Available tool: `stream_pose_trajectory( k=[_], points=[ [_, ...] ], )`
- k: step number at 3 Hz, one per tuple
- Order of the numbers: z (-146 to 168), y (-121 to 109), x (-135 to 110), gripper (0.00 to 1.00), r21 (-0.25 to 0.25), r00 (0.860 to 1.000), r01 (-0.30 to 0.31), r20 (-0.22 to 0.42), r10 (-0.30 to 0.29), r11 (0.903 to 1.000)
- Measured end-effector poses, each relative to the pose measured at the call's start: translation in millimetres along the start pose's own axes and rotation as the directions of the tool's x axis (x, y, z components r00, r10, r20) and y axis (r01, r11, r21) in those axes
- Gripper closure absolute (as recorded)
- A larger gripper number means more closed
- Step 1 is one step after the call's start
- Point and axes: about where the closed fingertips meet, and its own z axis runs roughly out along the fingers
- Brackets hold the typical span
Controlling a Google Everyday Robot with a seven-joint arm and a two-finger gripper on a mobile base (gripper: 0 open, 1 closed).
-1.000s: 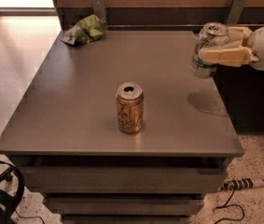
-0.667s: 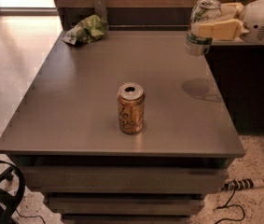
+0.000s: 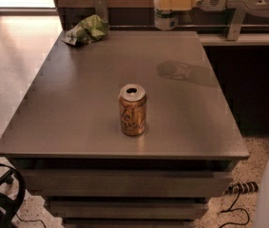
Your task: Move 7up can near green jalapeno chip bag
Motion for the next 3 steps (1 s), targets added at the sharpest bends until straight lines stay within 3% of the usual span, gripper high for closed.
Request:
stream_pose_trajectory(
  k=[1, 3],
  points=[
    [52.5, -9.9, -2.1, 1.00, -0.007, 1.000, 0.010, 0.015, -0.010, 0.9999],
    [130.2, -22.5, 6.4, 1.00, 0.007, 0.993, -0.007, 0.118, 0.006, 1.0000]
  ],
)
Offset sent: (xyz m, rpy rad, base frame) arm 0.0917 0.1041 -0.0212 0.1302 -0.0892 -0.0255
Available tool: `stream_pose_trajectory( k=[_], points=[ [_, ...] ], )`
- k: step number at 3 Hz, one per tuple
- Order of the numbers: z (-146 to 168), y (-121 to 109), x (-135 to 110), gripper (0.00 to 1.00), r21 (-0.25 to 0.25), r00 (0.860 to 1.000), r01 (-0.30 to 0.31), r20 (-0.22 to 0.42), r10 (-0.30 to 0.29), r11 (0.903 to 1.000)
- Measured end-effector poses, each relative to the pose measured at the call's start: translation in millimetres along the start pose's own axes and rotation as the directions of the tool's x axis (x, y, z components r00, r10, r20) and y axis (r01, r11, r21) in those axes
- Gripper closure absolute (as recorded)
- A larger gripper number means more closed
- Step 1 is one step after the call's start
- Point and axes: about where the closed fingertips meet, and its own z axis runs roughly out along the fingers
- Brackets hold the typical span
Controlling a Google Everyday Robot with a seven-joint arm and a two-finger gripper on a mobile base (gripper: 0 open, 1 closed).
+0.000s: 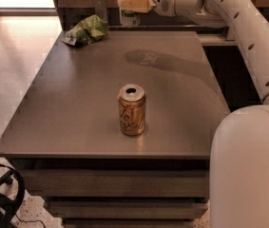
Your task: Move 7up can near green jalapeno chip bag
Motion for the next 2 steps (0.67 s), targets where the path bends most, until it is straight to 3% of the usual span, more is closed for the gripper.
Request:
stream_pose_trajectory(
  k=[1, 2],
  points=[
    [0.1, 0.1, 0.0, 1.00, 0.000, 1.000, 0.000, 0.000, 0.000, 1.0000],
    [27.2, 1.7, 11.8, 1.00, -0.024, 0.999, 0.007, -0.047, -0.008, 0.9997]
  ],
)
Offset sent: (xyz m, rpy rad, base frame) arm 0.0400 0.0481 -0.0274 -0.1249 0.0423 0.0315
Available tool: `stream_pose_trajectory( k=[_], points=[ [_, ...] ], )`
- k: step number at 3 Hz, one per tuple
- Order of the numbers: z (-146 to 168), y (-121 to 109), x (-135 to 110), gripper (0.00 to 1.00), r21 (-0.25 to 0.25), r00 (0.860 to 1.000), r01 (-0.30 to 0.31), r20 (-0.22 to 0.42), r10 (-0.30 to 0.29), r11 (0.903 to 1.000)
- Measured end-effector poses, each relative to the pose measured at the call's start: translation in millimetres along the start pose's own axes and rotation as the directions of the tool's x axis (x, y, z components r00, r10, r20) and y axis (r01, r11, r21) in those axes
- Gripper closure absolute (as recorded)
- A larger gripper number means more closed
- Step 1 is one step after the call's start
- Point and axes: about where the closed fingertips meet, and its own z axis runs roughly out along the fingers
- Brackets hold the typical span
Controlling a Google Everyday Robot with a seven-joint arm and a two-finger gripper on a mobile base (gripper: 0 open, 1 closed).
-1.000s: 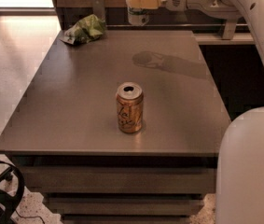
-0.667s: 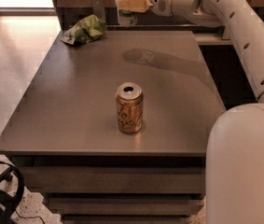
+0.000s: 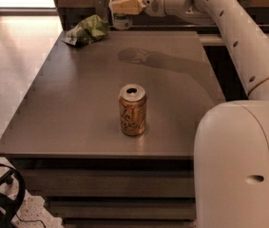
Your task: Move 7up can near green jalapeno chip bag
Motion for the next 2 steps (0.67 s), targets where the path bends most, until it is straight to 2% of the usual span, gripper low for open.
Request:
stream_pose_trajectory(
  k=[2],
  points=[
    [48.4, -6.2, 39.8, 1.00, -0.007, 0.998, -0.062, 0.002, 0.062, 0.9981]
  ],
)
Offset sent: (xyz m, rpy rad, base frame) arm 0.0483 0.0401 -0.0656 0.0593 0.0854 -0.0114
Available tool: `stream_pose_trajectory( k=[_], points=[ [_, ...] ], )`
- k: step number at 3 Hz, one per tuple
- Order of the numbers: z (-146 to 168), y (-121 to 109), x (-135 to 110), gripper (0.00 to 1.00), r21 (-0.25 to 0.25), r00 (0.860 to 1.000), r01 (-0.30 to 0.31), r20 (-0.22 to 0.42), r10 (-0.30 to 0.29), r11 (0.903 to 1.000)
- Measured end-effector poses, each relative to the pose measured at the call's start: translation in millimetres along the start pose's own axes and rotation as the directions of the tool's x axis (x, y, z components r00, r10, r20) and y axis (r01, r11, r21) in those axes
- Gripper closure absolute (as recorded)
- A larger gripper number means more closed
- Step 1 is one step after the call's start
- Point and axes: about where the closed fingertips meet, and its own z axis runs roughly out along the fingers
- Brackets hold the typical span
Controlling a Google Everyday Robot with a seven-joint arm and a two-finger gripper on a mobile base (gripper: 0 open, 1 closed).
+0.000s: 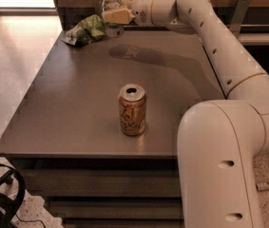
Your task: Move 7up can near green jalapeno chip bag
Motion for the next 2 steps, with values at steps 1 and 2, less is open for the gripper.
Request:
stream_pose_trajectory(
  k=[1, 2],
  points=[
    [13.3, -1.0, 19.7, 1.00, 0.018, 0.999, -0.028, -0.044, 0.029, 0.9994],
    [25.2, 1.1, 43.6, 1.00, 0.035, 0.994, -0.062, -0.090, 0.065, 0.9975]
  ],
)
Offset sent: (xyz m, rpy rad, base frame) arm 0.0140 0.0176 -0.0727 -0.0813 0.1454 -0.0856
